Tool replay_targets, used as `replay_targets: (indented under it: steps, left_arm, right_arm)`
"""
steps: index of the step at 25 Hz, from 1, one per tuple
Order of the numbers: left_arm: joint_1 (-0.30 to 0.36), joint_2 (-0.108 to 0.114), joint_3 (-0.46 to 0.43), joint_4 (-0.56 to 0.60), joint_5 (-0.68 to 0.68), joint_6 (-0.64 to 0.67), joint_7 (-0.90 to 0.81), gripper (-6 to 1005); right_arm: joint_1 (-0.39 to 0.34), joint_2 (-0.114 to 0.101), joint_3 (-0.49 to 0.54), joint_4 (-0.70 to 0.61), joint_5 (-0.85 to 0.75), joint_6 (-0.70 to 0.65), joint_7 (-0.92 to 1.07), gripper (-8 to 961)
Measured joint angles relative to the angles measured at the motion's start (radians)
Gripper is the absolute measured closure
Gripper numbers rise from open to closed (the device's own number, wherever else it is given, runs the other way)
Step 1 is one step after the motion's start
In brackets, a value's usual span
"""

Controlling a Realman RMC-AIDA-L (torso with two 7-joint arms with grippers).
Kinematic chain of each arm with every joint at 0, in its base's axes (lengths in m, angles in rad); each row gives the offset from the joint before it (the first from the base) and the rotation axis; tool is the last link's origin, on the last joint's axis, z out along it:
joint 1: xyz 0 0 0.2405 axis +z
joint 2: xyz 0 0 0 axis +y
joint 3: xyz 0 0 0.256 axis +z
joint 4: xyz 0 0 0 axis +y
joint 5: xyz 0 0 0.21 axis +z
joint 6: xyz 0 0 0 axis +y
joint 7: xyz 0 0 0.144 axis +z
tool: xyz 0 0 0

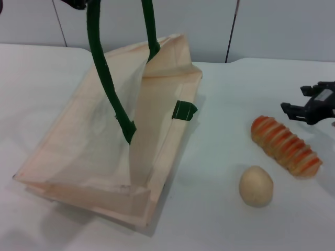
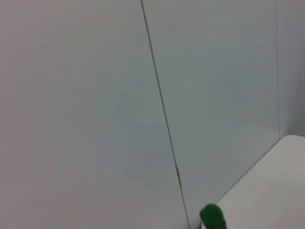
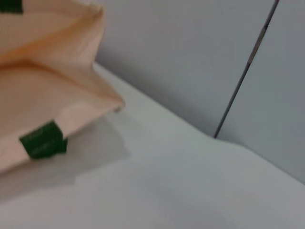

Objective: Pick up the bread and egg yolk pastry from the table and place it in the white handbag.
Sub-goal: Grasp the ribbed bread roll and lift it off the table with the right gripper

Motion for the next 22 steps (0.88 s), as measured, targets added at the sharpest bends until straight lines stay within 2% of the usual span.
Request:
replay_targets:
  steps: [5,22]
  left_arm:
    - [0.0,0.0,0.0,0.0,-0.004,0.001,0.003,878]
    - [-0.007,0.002,0.0,0.0,-0.005,0.0,0.018,878]
  right_arm:
    - [0.0,0.0,0.0,-0.048,-0.111,-0.075,0.048,314]
    - [-0.002,0.0,-0.012,-0.076,-0.121,-0.189,0.057,304]
